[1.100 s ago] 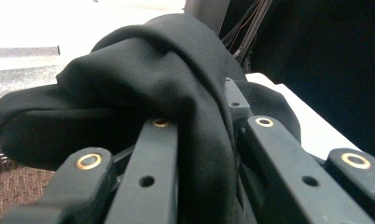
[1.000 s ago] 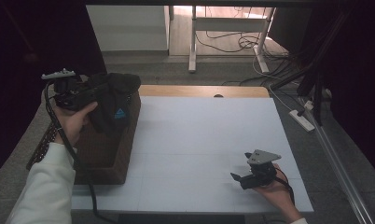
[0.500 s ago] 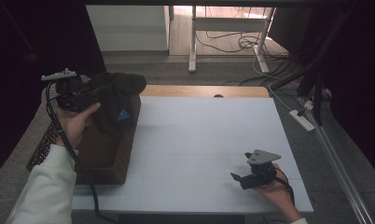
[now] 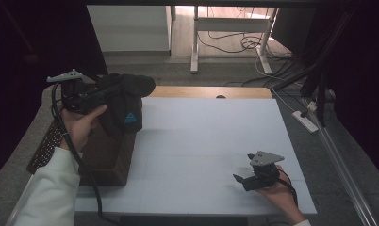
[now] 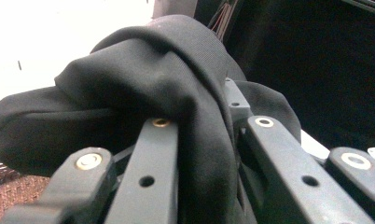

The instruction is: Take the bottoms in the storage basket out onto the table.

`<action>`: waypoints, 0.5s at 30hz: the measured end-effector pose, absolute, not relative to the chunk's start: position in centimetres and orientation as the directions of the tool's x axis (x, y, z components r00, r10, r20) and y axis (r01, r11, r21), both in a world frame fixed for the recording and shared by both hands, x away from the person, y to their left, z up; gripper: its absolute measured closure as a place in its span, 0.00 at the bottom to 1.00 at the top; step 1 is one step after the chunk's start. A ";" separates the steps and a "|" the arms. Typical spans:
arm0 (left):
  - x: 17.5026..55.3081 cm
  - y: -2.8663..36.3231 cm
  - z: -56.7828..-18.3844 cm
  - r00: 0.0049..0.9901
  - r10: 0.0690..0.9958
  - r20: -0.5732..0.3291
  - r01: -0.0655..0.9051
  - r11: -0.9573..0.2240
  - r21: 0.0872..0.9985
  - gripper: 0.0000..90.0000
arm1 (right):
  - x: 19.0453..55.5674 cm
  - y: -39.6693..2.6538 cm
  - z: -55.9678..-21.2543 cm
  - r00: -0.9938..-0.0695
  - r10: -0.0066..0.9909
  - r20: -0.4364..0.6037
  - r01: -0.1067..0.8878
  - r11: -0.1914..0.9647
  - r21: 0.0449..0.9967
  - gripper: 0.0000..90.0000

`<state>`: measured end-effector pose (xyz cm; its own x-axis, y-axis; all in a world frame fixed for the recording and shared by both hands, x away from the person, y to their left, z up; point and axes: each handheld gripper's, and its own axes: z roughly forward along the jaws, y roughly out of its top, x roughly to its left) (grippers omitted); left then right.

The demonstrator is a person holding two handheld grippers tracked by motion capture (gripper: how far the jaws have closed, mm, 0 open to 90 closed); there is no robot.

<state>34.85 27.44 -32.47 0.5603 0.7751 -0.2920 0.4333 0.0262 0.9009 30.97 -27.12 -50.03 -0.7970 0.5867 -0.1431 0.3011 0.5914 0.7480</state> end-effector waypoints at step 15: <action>34.6 25.8 -32.2 0.598 0.750 -0.283 0.425 0.003 0.905 0.89 | 31.0 -27.1 -50.0 -0.796 0.588 -0.141 0.306 0.593 0.745 0.07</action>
<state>34.64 25.77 -32.15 0.5981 0.7497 -0.2833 0.4247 0.0033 0.9053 30.98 -27.12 -50.02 -0.7965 0.5880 -0.1409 0.3060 0.5929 0.7449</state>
